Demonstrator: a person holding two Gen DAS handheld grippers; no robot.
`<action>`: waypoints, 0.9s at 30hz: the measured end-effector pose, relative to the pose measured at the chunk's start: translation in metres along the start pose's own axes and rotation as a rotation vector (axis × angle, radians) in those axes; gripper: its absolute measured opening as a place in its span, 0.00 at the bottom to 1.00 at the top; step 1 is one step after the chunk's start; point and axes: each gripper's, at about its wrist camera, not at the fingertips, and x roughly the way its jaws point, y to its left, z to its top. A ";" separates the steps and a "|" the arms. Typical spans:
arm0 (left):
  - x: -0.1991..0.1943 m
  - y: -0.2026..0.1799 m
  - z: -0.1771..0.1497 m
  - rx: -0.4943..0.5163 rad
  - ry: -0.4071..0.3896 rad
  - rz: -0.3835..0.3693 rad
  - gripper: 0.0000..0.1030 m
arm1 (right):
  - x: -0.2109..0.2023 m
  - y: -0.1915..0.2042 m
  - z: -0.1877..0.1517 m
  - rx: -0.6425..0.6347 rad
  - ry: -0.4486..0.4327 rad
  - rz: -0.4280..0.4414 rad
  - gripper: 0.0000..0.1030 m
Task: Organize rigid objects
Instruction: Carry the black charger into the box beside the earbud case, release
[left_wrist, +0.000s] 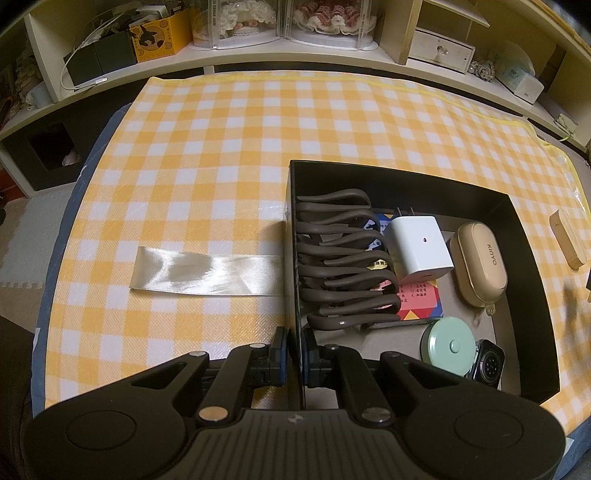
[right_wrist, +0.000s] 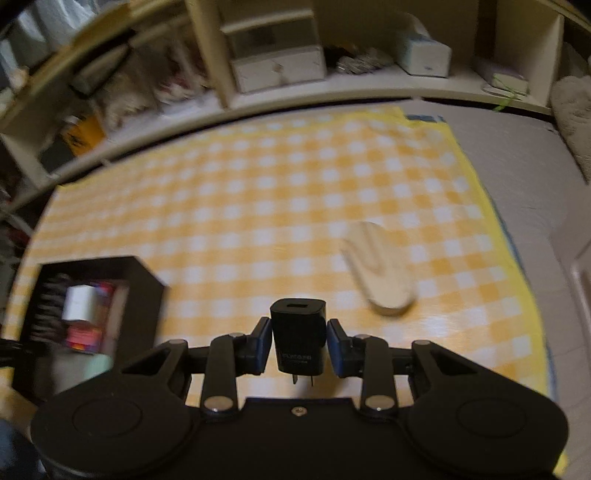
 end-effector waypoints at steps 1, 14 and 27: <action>0.000 0.000 0.000 -0.001 0.000 0.000 0.08 | -0.003 0.007 0.000 0.004 -0.007 0.023 0.32; 0.000 0.001 -0.001 -0.001 -0.001 -0.002 0.09 | 0.014 0.128 0.013 -0.070 0.075 0.270 0.32; 0.000 0.001 0.000 -0.007 -0.001 -0.012 0.10 | 0.045 0.168 0.020 -0.068 0.104 0.209 0.47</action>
